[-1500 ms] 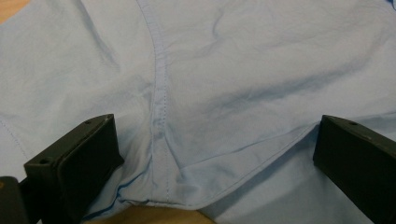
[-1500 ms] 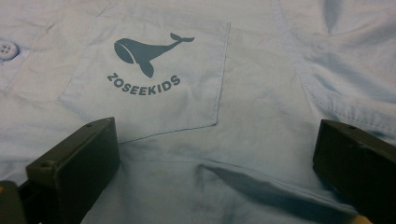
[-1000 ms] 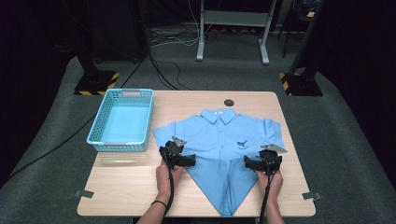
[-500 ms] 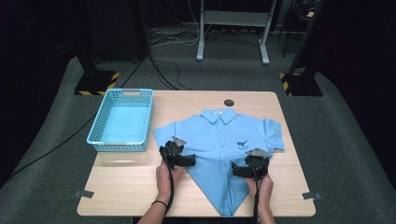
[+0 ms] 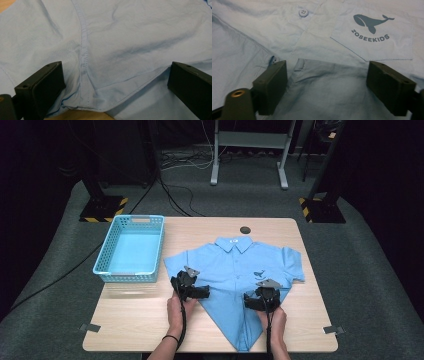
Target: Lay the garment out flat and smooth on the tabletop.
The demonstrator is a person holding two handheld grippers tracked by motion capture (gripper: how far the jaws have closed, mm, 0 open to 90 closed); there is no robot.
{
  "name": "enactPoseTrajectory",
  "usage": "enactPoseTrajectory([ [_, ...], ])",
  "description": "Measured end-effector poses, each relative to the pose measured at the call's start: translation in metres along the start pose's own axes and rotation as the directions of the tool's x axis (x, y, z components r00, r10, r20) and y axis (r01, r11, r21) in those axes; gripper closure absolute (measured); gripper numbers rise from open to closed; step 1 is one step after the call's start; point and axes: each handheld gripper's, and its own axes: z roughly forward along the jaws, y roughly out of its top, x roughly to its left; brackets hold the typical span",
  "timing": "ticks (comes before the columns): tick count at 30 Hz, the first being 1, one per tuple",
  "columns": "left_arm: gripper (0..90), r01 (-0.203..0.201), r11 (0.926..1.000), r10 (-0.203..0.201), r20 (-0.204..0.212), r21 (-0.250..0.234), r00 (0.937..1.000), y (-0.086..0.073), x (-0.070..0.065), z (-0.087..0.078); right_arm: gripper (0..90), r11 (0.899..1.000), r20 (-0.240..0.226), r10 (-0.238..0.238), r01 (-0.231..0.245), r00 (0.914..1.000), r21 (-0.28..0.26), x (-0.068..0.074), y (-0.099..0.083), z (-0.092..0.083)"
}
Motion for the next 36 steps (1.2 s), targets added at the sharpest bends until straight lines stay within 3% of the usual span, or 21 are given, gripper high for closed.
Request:
enactPoseTrajectory([
  [12,0.6,-0.005,1.0,0.005,0.001,0.001,1.0,0.0,0.0,0.0,45.1,0.999,-0.025,-0.016,0.015,0.9996,-0.039,0.002,-0.006,-0.007],
  [23,0.6,-0.005,1.0,0.005,0.002,0.001,1.0,0.0,0.0,0.0,68.1,0.998,-0.003,0.021,-0.022,0.9998,-0.065,-0.001,-0.009,-0.009],
  [31,0.6,-0.005,1.0,0.005,0.002,0.001,1.0,0.0,0.0,0.0,76.9,0.996,-0.023,0.061,-0.062,0.9979,-0.071,-0.005,-0.01,-0.01],
  [36,0.8,-0.006,1.0,0.006,0.002,0.0,1.0,0.0,0.0,0.0,78.1,0.993,-0.03,0.041,-0.044,0.9987,-0.109,-0.003,-0.013,-0.015],
])
